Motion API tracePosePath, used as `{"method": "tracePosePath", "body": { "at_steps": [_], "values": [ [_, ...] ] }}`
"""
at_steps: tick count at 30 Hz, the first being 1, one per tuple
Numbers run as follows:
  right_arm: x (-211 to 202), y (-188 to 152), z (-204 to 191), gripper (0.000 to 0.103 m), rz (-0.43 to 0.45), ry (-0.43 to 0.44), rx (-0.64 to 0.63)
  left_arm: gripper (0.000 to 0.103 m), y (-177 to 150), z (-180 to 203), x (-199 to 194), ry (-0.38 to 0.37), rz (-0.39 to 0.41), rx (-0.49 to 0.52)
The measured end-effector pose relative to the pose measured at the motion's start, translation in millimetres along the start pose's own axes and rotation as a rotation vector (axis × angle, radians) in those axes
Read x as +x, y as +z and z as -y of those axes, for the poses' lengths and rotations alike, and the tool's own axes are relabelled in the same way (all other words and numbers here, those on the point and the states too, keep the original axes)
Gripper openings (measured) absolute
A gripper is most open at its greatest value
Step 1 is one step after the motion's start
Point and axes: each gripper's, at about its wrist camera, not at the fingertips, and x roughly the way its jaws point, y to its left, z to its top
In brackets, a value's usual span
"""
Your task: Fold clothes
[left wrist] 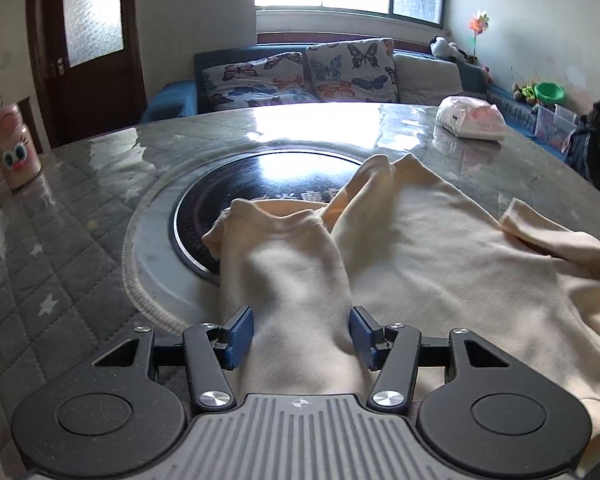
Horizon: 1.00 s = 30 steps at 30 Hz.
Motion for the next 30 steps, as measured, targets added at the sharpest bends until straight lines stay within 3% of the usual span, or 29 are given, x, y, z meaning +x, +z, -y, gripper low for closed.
{"method": "tracePosePath", "body": {
  "at_steps": [3,5,10,16,20,23,30],
  "values": [
    [-7,3,3,0.036,0.034,-0.019,0.013,0.057,1,-11,-3,0.003,0.003,-0.055],
    [-11,9,1,0.051,0.072,-0.021,0.018,0.057,4,-18,-3,0.016,0.007,-0.082],
    [-4,20,-18,0.060,0.108,0.054,0.009,0.070,17,-32,8,0.062,0.009,-0.143],
    [20,21,-51,0.069,0.087,0.150,-0.049,0.068,32,-46,32,0.053,-0.012,-0.174],
    [33,18,-65,0.076,0.050,0.171,-0.090,0.026,28,-49,31,0.003,-0.011,-0.183],
    [41,14,-69,0.078,0.023,0.161,-0.122,0.008,25,-51,29,-0.032,-0.006,-0.190],
    [46,10,-70,0.084,0.013,0.155,-0.137,0.003,21,-72,-9,0.009,0.069,-0.233]
  ]
}}
